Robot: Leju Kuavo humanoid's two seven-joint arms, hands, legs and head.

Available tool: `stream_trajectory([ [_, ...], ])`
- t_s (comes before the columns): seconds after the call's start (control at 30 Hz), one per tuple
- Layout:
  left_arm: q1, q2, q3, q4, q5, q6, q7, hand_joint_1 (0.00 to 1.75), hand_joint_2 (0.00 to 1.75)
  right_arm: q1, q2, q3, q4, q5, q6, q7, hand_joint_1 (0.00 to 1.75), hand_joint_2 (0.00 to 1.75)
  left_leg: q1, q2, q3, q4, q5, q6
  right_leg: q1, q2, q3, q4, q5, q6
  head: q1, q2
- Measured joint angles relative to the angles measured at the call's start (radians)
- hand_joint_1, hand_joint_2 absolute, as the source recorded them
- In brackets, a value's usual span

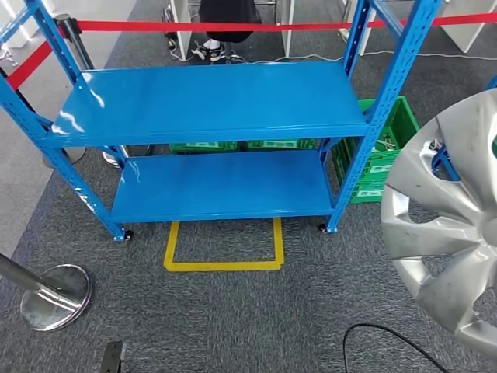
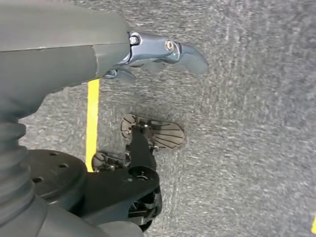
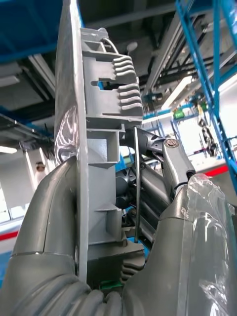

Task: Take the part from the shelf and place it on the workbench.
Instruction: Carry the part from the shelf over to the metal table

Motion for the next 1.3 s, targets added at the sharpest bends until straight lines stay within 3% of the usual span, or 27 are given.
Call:
stream_trajectory([
  [0.07,0.001,-0.001,0.0,0.0,-0.003,0.008,-0.001,0.0,1.75,0.002,0.0,-0.001,0.0,-0.007,0.003,-0.004,1.75,1.75,0.003,0.0,-0.024,0.067,-0.074,-0.012,-0.003,0.006,-0.015,-0.002,0.02,-0.012,-0.004,0.0],
  [0.13,0.001,-0.002,0.0,0.0,-0.008,0.017,0.013,0.0,1.75,0.002,0.0,-0.002,0.0,-0.012,0.003,-0.001,1.75,1.75,0.006,-0.001,-0.065,0.198,-0.164,-0.02,-0.004,0.016,-0.035,0.0,0.039,-0.016,-0.007,0.0],
  [0.17,0.0,-0.003,0.0,0.0,-0.01,0.022,0.025,0.0,1.75,0.002,0.0,-0.003,0.0,-0.014,0.003,0.002,1.75,1.75,0.008,-0.001,-0.077,0.25,-0.184,-0.022,-0.005,0.024,-0.046,0.0,0.048,-0.015,-0.007,0.0],
  [0.2,0.0,-0.004,0.0,0.0,-0.011,0.025,0.037,0.0,1.75,0.002,0.0,-0.004,0.001,-0.016,0.003,0.005,1.75,1.75,0.01,-0.001,-0.074,0.273,-0.183,-0.023,-0.005,0.032,-0.056,0.001,0.057,-0.013,-0.007,0.0],
  [0.23,-0.001,-0.004,0.0,0.0,-0.011,0.027,0.047,0.0,1.75,0.002,0.0,-0.004,0.001,-0.018,0.003,0.008,1.75,1.75,0.011,-0.002,-0.05,0.254,-0.165,-0.023,-0.006,0.042,-0.066,0.002,0.064,-0.01,-0.007,0.0],
  [0.27,-0.001,-0.004,0.0,0.0,-0.011,0.029,0.054,0.0,1.75,0.002,0.0,-0.005,0.001,-0.018,0.003,0.01,1.75,1.75,0.013,-0.009,-0.011,0.203,-0.14,-0.023,-0.007,0.051,-0.073,0.002,0.071,-0.005,-0.007,0.0],
  [0.33,-0.001,-0.006,0.0,0.0,-0.011,0.031,0.059,0.0,1.75,-0.001,0.0,-0.005,0.002,-0.019,0.002,0.012,1.75,1.75,0.018,-0.051,0.085,0.068,-0.105,-0.02,-0.008,0.069,-0.088,0.005,0.079,0.004,-0.007,0.0],
  [0.4,-0.002,-0.01,0.0,0.0,-0.011,0.033,0.06,0.0,1.75,-0.002,0.0,-0.006,0.002,-0.024,0.003,0.012,1.75,1.75,0.022,-0.082,0.129,-0.004,-0.103,-0.013,-0.007,0.088,-0.102,0.011,0.089,0.017,-0.006,0.0],
  [0.47,-0.003,-0.015,0.0,0.0,-0.01,0.037,0.063,0.0,1.75,0.002,0.0,-0.006,0.002,-0.031,0.004,0.013,1.75,1.75,0.022,-0.065,0.124,-0.013,-0.105,0.0,-0.009,0.102,-0.115,0.013,0.098,0.03,-0.007,0.0],
  [0.53,-0.003,-0.017,0.0,0.0,-0.01,0.04,0.064,0.0,1.75,0.006,0.0,-0.007,0.001,-0.036,0.003,0.015,1.75,1.75,0.022,-0.041,0.12,-0.014,-0.1,0.015,-0.009,0.071,-0.139,0.046,0.077,0.04,-0.001,0.0],
  [0.6,-0.001,-0.017,0.0,0.0,-0.01,0.038,0.061,0.0,1.75,0.006,0.0,-0.007,0.001,-0.037,0.001,0.018,1.75,1.75,0.019,-0.015,0.116,-0.015,-0.096,0.025,-0.009,0.022,-0.19,0.158,0.013,0.046,0.005,0.0],
  [0.67,0.002,-0.016,0.0,0.0,-0.01,0.034,0.054,0.0,1.75,0.006,0.0,-0.006,0.002,-0.037,-0.001,0.019,1.75,1.75,0.014,0.013,0.112,-0.015,-0.094,0.03,-0.009,0.005,-0.242,0.286,-0.04,0.051,0.007,0.0],
  [0.7,0.003,-0.015,0.0,0.0,-0.01,0.032,0.051,0.0,1.75,0.007,0.0,-0.006,0.002,-0.037,-0.002,0.019,1.75,1.75,0.012,0.026,0.111,-0.015,-0.094,0.03,-0.009,0.003,-0.246,0.309,-0.043,0.051,0.007,0.0],
  [0.73,0.003,-0.015,0.0,0.0,-0.01,0.031,0.049,0.0,1.75,0.007,0.0,-0.007,0.002,-0.037,-0.003,0.019,1.75,1.75,0.011,0.038,0.111,-0.014,-0.093,0.031,-0.008,0.001,-0.23,0.291,-0.027,0.05,0.007,0.0],
  [0.77,0.002,-0.015,0.0,0.0,-0.01,0.03,0.047,0.0,1.75,0.008,0.0,-0.007,0.002,-0.037,-0.003,0.019,1.75,1.75,0.01,0.05,0.112,-0.013,-0.094,0.03,-0.008,-0.007,-0.195,0.235,0.002,0.048,0.006,0.0],
  [0.83,0.001,-0.015,0.0,0.0,-0.01,0.028,0.045,0.0,1.75,0.007,0.0,-0.007,0.002,-0.037,-0.003,0.019,1.75,1.75,0.005,0.071,0.114,-0.01,-0.097,0.025,-0.002,-0.047,-0.114,0.093,0.051,0.04,0.007,0.0],
  [0.87,0.001,-0.015,0.0,0.0,-0.01,0.026,0.042,0.0,1.75,0.007,0.0,-0.007,0.002,-0.037,-0.003,0.019,1.75,1.75,0.002,0.079,0.114,-0.008,-0.097,0.021,0.002,-0.063,-0.09,0.048,0.062,0.032,0.006,0.0],
  [0.9,0.001,-0.015,0.0,0.0,-0.01,0.022,0.039,0.0,1.75,0.008,0.0,-0.007,0.001,-0.037,-0.003,0.018,1.75,1.75,0.0,0.088,0.114,-0.006,-0.098,0.016,0.005,-0.071,-0.082,0.028,0.065,0.025,0.006,0.0],
  [0.97,0.0,-0.015,0.0,0.0,-0.008,0.007,0.031,0.0,1.75,0.012,0.0,-0.007,0.001,-0.037,-0.005,0.016,1.75,1.75,-0.002,0.105,0.112,-0.006,-0.097,0.007,0.007,-0.053,-0.089,0.026,0.068,0.01,0.005,0.0],
  [1.0,-0.001,-0.015,0.0,0.0,-0.007,0.0,0.027,0.0,1.75,0.014,0.0,-0.007,0.001,-0.038,-0.006,0.014,1.75,1.75,-0.001,0.099,0.11,-0.002,-0.102,0.002,0.006,-0.043,-0.092,0.025,0.072,0.003,0.005,0.0],
  [1.07,-0.002,-0.015,0.0,0.0,-0.006,-0.008,0.024,0.0,1.75,0.015,0.0,-0.006,0.0,-0.038,-0.007,0.013,1.75,1.75,0.003,0.055,0.084,0.053,-0.144,-0.01,0.0,-0.022,-0.097,0.02,0.08,-0.01,0.004,0.0],
  [1.1,-0.001,-0.015,0.0,0.0,-0.007,-0.008,0.025,0.0,1.75,0.014,0.0,-0.004,-0.001,-0.038,-0.008,0.013,1.75,1.75,0.005,0.028,0.057,0.112,-0.178,-0.014,-0.002,-0.012,-0.101,0.02,0.083,-0.014,0.003,0.0],
  [1.17,0.003,-0.016,0.0,0.0,-0.009,-0.005,0.031,0.0,1.75,0.014,0.0,0.004,-0.002,-0.036,-0.014,0.013,1.75,1.75,0.007,0.007,-0.006,0.244,-0.235,-0.017,-0.004,0.013,-0.108,0.02,0.088,-0.017,0.003,0.0],
  [1.2,0.004,-0.017,0.0,0.0,-0.01,-0.004,0.034,0.0,1.75,0.014,0.001,0.007,-0.002,-0.033,-0.019,0.012,1.75,1.75,0.007,0.006,-0.023,0.278,-0.239,-0.017,-0.004,0.026,-0.11,0.02,0.09,-0.016,0.003,0.0],
  [1.23,0.005,-0.017,0.0,0.0,-0.01,-0.003,0.036,0.0,1.75,0.015,0.001,0.011,-0.002,-0.03,-0.024,0.011,1.75,1.75,0.008,0.004,-0.023,0.276,-0.222,-0.017,-0.005,0.041,-0.111,0.021,0.092,-0.014,0.003,0.0],
  [1.3,0.005,-0.017,0.0,0.0,-0.01,-0.002,0.038,0.0,1.75,0.016,0.002,0.018,-0.002,-0.023,-0.033,0.009,1.75,1.75,0.012,-0.012,0.027,0.176,-0.152,-0.015,-0.008,0.069,-0.112,0.022,0.095,-0.008,0.003,0.0],
])
